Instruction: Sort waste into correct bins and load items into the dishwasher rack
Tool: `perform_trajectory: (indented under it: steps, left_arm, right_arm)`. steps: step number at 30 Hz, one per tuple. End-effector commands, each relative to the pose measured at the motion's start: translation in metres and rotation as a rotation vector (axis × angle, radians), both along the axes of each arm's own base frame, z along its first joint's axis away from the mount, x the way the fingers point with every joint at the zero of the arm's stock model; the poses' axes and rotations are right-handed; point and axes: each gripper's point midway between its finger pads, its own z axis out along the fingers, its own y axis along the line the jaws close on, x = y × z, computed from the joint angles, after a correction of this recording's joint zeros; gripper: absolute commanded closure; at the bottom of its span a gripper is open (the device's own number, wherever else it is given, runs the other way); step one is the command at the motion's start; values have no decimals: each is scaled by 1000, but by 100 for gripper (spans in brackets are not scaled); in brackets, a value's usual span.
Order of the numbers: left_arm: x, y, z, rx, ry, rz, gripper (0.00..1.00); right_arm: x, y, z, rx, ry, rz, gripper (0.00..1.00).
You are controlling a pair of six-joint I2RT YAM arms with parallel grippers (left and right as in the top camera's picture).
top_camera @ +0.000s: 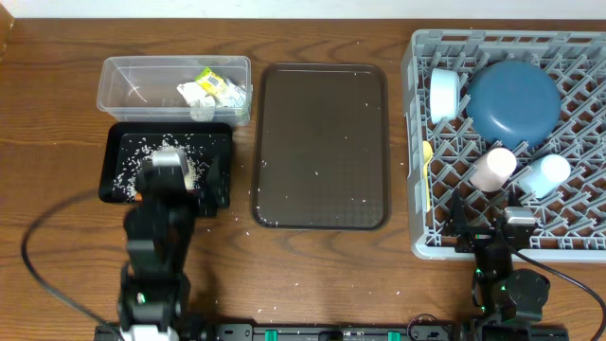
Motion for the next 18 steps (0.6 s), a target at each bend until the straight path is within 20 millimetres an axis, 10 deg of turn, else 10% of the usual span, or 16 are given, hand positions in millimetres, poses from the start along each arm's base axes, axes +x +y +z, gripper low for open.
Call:
perform_trajectory:
  steps: [1, 18]
  left_arm:
    - [-15, 0, -9, 28, -69, -9, 4]
    - [-41, 5, -45, 36, -172, 15, 4]
  right_arm:
    - [0, 0, -1, -6, -2, -1, 1]
    - [0, 0, -1, -6, -2, -1, 1]
